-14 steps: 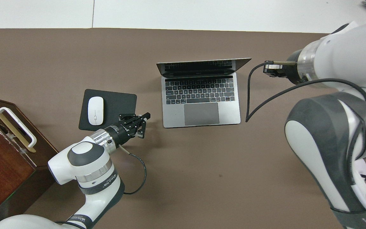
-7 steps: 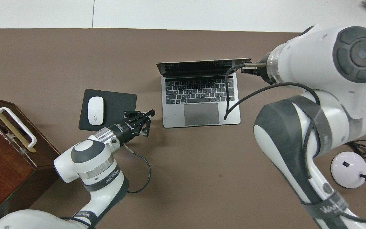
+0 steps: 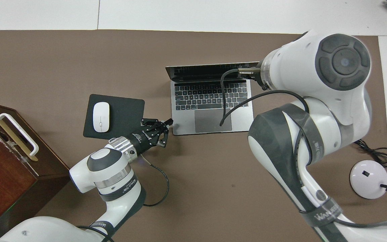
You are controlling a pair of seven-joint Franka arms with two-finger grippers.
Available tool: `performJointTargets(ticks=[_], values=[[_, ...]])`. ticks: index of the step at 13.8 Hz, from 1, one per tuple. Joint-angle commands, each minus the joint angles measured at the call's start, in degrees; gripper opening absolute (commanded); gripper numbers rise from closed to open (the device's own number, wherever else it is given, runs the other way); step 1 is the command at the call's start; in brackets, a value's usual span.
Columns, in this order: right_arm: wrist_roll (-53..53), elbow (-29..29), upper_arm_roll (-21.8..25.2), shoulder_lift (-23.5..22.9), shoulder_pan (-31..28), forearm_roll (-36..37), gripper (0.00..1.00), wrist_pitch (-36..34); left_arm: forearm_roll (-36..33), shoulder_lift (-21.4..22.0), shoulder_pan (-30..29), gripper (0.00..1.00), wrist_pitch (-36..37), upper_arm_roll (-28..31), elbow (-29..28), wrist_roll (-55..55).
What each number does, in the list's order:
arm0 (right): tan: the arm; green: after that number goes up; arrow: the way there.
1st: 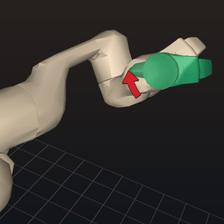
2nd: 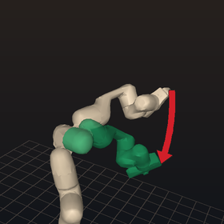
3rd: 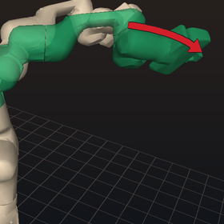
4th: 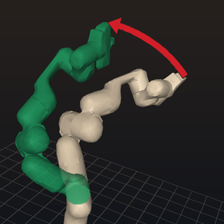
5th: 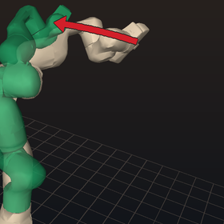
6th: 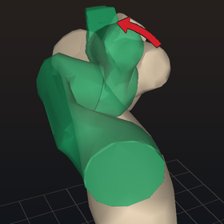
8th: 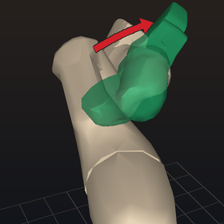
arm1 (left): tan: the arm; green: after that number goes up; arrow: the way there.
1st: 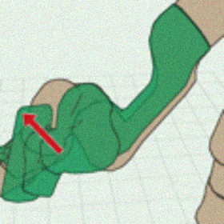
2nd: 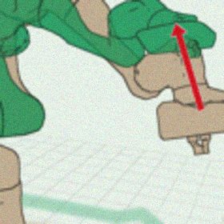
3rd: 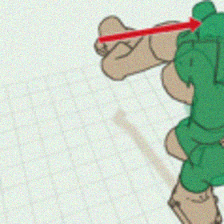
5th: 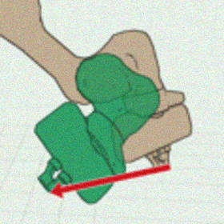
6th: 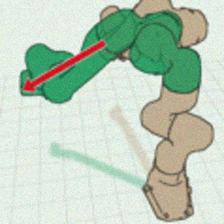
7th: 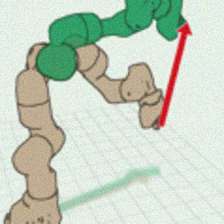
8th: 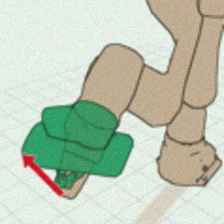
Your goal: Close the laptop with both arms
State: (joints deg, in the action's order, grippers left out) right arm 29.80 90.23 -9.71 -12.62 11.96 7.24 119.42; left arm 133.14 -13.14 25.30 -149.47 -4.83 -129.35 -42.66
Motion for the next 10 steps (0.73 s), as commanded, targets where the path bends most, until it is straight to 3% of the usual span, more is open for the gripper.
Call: performJointTargets(ticks=[1,10], values=[[1.49,-3.74,0.04,-2.93,1.30,1.37,0.00,0.28,1.86,-2.24,0.89,0.00,1.28,0.70,1.82,3.45],[2.81,-11.38,0.04,-9.52,4.21,6.81,0.00,2.74,3.79,-3.65,1.95,0.00,1.29,0.79,2.09,7.24]])
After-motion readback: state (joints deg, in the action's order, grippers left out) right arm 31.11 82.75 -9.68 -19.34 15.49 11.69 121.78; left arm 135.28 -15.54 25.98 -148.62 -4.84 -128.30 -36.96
